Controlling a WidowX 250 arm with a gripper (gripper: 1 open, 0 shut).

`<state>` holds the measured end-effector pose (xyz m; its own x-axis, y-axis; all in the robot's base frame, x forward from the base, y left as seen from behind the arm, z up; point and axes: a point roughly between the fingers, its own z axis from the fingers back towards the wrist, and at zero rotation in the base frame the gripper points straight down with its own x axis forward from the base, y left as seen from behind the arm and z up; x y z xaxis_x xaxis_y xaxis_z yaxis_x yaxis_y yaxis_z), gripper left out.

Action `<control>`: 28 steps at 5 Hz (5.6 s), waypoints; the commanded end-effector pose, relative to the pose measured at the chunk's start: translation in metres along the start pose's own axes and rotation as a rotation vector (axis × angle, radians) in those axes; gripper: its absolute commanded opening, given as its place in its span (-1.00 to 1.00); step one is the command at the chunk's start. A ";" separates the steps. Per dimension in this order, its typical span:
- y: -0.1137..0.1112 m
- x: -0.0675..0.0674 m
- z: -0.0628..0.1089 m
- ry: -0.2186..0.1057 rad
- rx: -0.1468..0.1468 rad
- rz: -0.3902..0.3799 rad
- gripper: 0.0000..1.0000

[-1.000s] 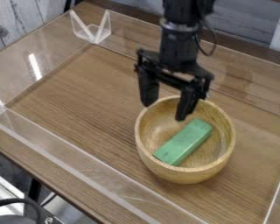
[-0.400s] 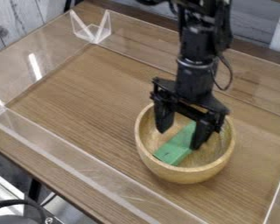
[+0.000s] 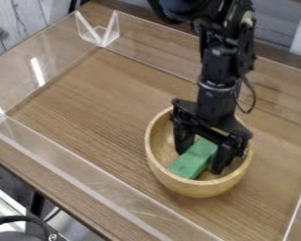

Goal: Remove the green block from inside the brown bowl and put it on the table

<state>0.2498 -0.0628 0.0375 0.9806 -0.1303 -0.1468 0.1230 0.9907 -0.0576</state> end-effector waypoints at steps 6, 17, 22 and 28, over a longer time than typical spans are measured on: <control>-0.003 -0.002 0.026 -0.088 -0.058 0.028 1.00; 0.002 -0.004 0.031 -0.091 -0.069 0.049 -1.00; 0.010 -0.008 0.046 -0.112 -0.084 0.055 -1.00; 0.019 -0.014 0.064 -0.134 -0.096 0.061 -1.00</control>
<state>0.2381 -0.0404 0.0841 0.9941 -0.0490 -0.0963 0.0347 0.9887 -0.1455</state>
